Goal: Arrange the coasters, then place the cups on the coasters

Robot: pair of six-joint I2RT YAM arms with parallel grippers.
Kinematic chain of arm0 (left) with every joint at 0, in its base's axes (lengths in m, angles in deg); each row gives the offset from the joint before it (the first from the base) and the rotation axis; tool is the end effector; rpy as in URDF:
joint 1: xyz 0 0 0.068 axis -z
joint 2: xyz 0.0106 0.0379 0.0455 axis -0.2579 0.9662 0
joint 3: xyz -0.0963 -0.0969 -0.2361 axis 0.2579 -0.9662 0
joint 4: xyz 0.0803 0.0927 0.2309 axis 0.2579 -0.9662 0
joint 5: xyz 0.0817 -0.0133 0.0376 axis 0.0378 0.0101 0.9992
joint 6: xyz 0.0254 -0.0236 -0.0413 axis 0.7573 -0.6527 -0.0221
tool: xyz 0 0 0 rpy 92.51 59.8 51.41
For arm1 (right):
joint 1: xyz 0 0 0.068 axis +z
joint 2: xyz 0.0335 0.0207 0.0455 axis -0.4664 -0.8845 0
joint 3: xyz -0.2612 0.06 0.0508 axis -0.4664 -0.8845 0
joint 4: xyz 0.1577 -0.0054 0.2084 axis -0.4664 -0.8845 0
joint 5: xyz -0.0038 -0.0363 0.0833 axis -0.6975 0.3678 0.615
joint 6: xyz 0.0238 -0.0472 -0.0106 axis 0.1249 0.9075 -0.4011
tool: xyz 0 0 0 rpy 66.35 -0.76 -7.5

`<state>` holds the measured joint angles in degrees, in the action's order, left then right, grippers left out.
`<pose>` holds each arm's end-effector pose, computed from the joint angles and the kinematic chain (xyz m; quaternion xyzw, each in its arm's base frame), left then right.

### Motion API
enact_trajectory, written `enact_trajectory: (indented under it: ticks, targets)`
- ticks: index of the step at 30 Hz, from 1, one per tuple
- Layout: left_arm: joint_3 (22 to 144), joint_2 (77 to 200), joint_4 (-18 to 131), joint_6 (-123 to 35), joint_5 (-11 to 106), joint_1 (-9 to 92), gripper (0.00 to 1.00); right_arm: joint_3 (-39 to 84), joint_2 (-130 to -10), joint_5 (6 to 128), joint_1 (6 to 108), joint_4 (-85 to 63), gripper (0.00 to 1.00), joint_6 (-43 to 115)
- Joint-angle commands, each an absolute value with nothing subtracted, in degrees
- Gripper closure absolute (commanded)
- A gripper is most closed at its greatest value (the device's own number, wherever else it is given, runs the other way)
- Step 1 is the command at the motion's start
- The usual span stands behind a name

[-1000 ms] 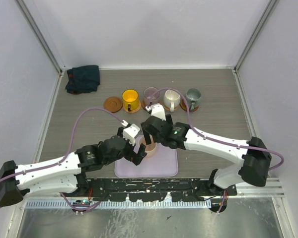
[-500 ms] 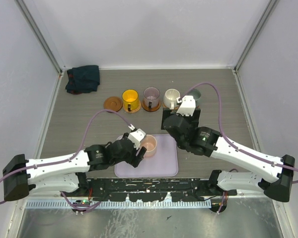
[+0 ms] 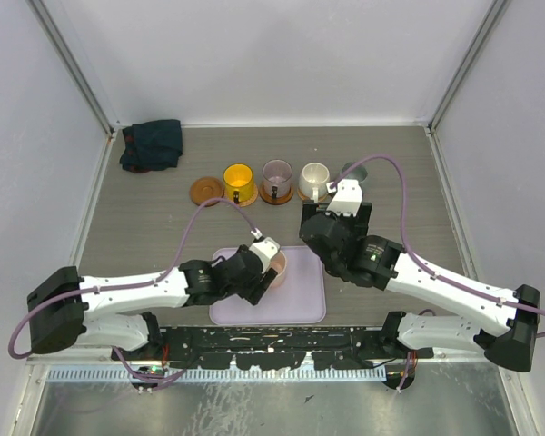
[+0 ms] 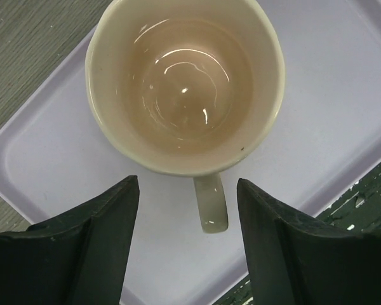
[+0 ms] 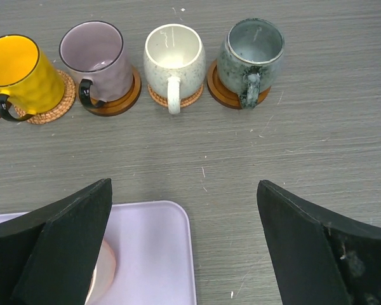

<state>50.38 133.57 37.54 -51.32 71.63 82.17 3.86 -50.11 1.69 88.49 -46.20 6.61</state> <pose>0.1036 -0.2213 0.2081 0.3299 0.8648 -0.1495 0.3478 0.1302 0.1706 0.3261 0.0307 0.8198 -0.0149 0.5716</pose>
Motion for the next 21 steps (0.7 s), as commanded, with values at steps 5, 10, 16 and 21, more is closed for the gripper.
enact_trajectory:
  ticks: [5,10,16,21]
  targets:
    - [55.0,138.8,39.3,-51.7,73.8,82.4,0.47,4.2,-49.7,-0.8,88.5,-45.8,0.00,5.4]
    - [55.6,141.0,39.2,-51.7,73.9,82.4,0.53,4.1,-50.0,-0.9,88.5,-45.8,0.00,5.3]
    - [56.8,143.6,38.2,-51.6,73.9,82.4,0.78,3.8,-49.9,-1.0,88.5,-45.7,0.00,5.1]
    - [58.5,143.7,36.3,-51.7,75.5,82.4,0.95,3.4,-49.7,-1.0,88.5,-45.8,0.00,4.7]
